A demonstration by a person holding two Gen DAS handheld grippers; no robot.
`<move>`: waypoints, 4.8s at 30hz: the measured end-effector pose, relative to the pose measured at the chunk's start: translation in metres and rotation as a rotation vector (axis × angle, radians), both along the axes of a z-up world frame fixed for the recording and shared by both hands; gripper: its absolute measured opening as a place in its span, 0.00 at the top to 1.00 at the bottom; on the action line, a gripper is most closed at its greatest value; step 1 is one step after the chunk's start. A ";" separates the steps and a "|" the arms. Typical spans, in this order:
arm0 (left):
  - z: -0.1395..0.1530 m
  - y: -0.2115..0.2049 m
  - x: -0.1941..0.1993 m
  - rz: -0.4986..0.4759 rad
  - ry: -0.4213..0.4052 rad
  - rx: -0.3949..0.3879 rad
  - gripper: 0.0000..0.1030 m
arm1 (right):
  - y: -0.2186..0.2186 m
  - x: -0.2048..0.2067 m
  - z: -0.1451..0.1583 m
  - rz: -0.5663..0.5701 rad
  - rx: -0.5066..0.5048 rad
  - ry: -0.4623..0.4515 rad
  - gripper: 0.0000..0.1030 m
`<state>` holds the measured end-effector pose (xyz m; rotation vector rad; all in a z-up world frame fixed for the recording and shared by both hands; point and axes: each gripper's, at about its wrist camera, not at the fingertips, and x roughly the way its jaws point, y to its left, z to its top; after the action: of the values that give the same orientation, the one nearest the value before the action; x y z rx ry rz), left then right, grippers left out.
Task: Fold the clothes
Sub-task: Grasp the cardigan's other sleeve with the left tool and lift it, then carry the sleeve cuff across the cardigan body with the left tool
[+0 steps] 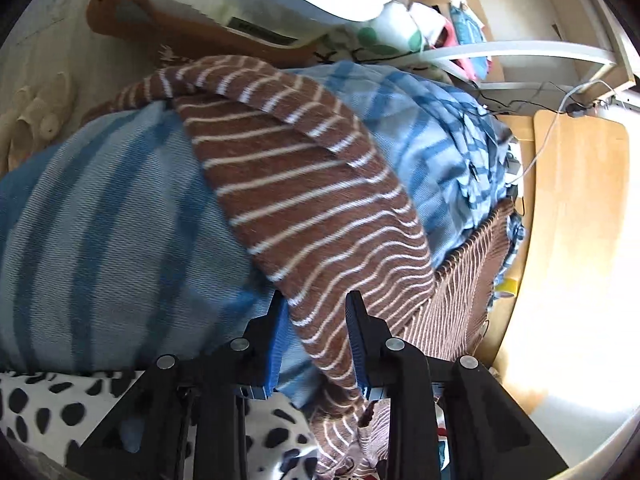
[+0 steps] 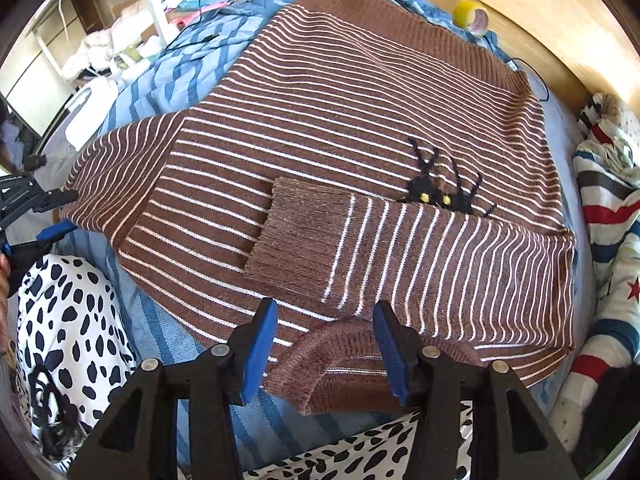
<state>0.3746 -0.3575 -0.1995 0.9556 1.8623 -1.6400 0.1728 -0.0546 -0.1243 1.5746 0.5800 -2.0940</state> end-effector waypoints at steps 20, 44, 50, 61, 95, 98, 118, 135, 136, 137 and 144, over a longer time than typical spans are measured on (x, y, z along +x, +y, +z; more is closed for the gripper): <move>0.019 0.007 -0.025 0.012 0.128 -0.118 0.96 | -0.156 -0.002 -0.073 0.407 -0.021 -0.081 0.62; 0.066 0.058 -0.079 -0.223 0.192 -0.287 0.97 | -0.086 -0.003 -0.052 0.250 -0.321 -0.069 0.52; 0.053 0.061 -0.091 -0.241 0.258 -0.161 0.97 | -0.061 0.020 -0.020 0.340 -0.379 0.098 0.30; 0.044 0.067 -0.111 -0.325 0.264 -0.068 0.97 | -0.113 0.037 -0.025 0.369 -0.303 0.140 0.80; 0.024 -0.046 0.049 0.391 0.130 -0.192 0.94 | -0.054 0.017 -0.020 0.117 -0.193 0.089 0.37; 0.090 -0.031 0.023 0.241 0.220 -0.356 0.94 | -0.035 0.015 -0.018 0.091 -0.200 0.076 0.37; 0.088 0.262 -0.212 -0.729 0.298 -0.090 0.53 | 0.212 -0.036 0.016 -0.423 -0.238 0.136 0.35; 0.030 0.116 -0.094 -0.282 0.138 0.047 0.46 | 0.181 -0.103 -0.013 -0.381 -0.235 0.011 0.33; 0.025 0.115 -0.092 -0.264 0.131 0.065 0.46 | 0.185 -0.113 -0.016 -0.411 -0.251 -0.015 0.30; 0.021 0.114 -0.093 -0.251 0.126 0.071 0.46 | 0.188 -0.123 -0.019 -0.438 -0.261 -0.038 0.27; 0.022 0.100 -0.098 -0.180 -0.007 -0.101 0.46 | 0.176 -0.153 -0.056 -0.479 -0.186 -0.170 0.21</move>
<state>0.2764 -0.2580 -0.1775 1.1107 1.7127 -1.8145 0.0200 0.1219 -0.1807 1.8922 -0.0622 -2.2267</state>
